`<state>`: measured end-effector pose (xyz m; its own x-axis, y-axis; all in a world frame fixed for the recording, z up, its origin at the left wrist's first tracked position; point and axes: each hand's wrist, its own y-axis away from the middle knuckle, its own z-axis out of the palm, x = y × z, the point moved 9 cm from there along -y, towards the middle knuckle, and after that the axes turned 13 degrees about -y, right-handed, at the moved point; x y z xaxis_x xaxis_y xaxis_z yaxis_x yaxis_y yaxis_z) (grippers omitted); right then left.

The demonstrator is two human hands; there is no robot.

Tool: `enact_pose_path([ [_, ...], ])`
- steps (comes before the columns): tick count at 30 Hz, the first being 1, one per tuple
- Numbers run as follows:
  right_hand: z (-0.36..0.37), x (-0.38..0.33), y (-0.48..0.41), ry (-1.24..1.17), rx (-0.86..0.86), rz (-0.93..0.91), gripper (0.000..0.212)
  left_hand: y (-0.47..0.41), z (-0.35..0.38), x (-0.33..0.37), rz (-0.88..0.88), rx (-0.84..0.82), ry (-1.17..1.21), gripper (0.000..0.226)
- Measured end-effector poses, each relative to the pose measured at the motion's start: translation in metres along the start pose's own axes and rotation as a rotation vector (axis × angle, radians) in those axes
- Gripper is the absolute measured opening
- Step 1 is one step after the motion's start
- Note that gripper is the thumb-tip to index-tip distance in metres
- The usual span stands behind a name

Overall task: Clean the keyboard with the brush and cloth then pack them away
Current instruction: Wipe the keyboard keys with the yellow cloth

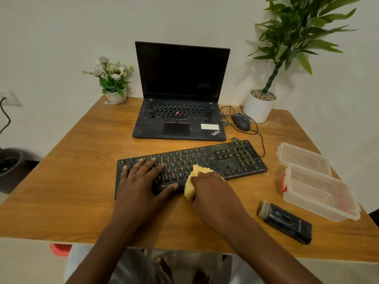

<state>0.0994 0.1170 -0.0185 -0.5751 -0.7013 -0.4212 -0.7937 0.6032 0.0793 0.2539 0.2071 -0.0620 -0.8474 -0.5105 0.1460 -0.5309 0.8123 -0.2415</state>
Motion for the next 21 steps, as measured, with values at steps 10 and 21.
enact_pose_path([
  [10,-0.032,0.007,-0.017,-0.021,0.092,-0.035,0.049,0.002,-0.003,0.000,-0.014,0.025,0.010,0.084],
  [21,-0.023,0.023,-0.013,-0.989,-0.068,0.125,0.038,0.006,-0.005,0.001,0.037,0.014,0.096,0.078],
])
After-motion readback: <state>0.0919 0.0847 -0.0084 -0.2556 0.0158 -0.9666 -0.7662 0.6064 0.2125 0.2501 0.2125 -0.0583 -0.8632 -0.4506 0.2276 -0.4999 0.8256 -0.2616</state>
